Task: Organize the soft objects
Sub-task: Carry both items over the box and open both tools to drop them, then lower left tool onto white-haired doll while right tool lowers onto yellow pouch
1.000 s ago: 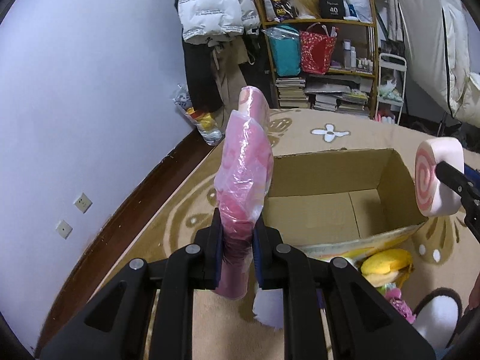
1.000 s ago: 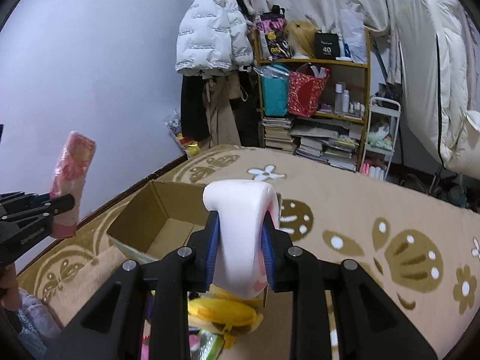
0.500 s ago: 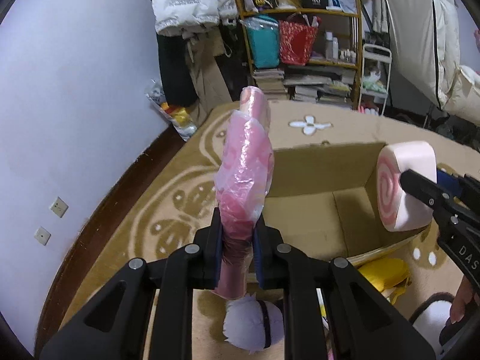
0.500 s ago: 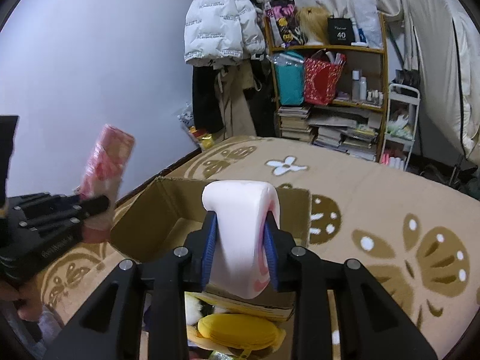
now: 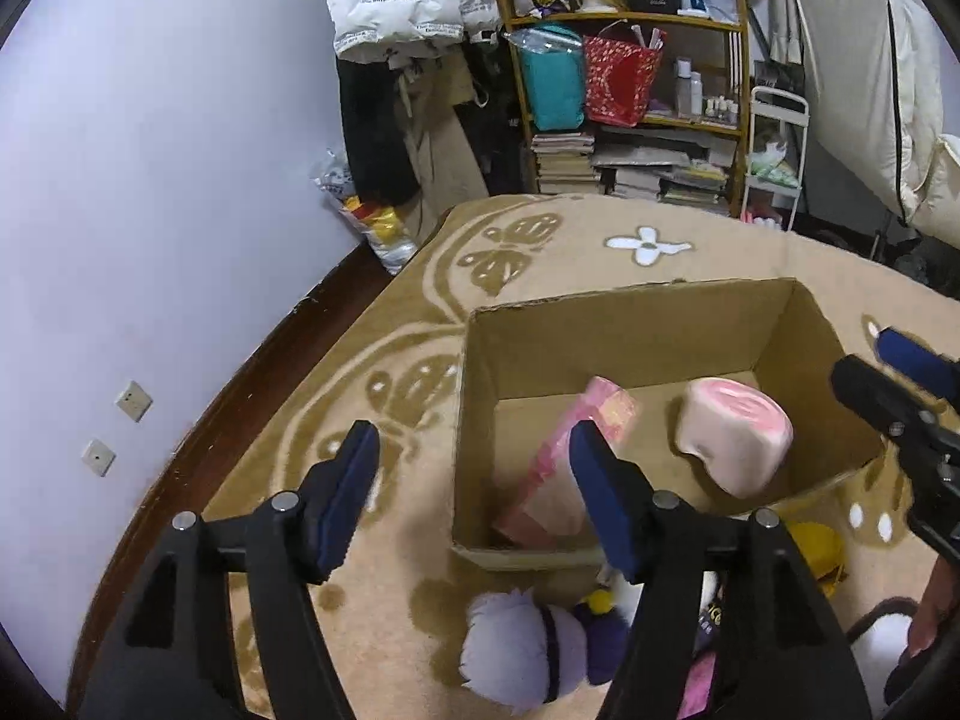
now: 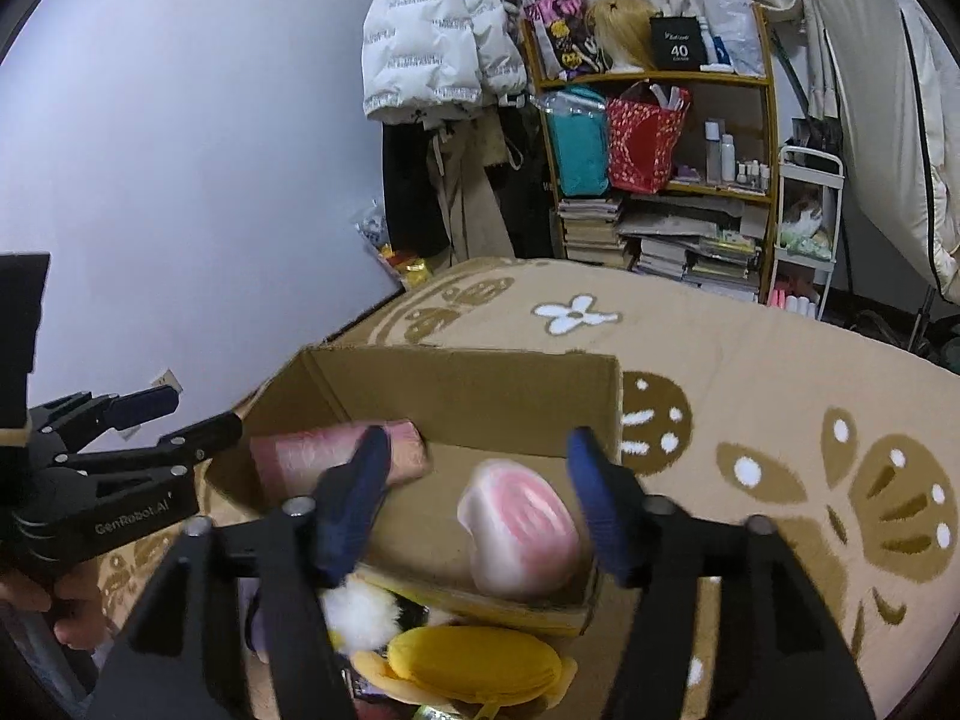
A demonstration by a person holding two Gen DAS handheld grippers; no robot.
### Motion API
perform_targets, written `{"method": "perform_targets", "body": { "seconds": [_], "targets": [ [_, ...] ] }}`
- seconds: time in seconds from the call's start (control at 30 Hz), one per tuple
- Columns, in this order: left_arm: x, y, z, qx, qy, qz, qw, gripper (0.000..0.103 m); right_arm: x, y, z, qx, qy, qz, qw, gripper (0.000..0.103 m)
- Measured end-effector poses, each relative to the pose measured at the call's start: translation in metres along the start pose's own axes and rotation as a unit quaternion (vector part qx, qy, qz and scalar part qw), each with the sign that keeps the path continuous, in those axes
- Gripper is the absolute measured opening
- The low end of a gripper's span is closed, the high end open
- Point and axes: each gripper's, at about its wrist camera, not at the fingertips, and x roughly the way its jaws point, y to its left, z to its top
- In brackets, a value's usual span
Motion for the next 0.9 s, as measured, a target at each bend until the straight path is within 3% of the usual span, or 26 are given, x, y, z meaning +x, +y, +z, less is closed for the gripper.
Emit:
{"method": "perform_targets", "body": {
  "seconds": [0.07,0.17,0.3,0.43,0.67,0.9],
  "targets": [
    [-0.002,0.002,0.000,0.001,0.006,0.006,1.0000,0.080,-0.003,0.000,0.001,0.003,-0.001,-0.001,1.000,0.092],
    [-0.013,0.005,0.002,0.017,-0.001,0.017,0.9997,0.090,-0.012,-0.001,0.003,0.011,-0.009,0.000,1.000,0.103],
    [-0.033,0.014,0.007,0.017,-0.014,0.022,0.9995,0.100,-0.025,0.002,0.008,0.013,-0.016,-0.005,1.000,0.103],
    [-0.046,0.027,0.009,-0.013,-0.004,0.007,0.9999,0.100,-0.037,0.010,0.013,0.003,-0.017,-0.007,1.000,0.103],
    [-0.067,0.030,0.001,0.016,-0.001,0.009,0.9998,0.103,-0.060,0.027,0.013,-0.016,-0.021,-0.013,1.000,0.103],
    [-0.078,0.040,-0.013,-0.006,0.003,-0.008,1.0000,0.103,-0.076,0.038,0.005,-0.020,-0.015,-0.013,1.000,0.103]
  ]
}}
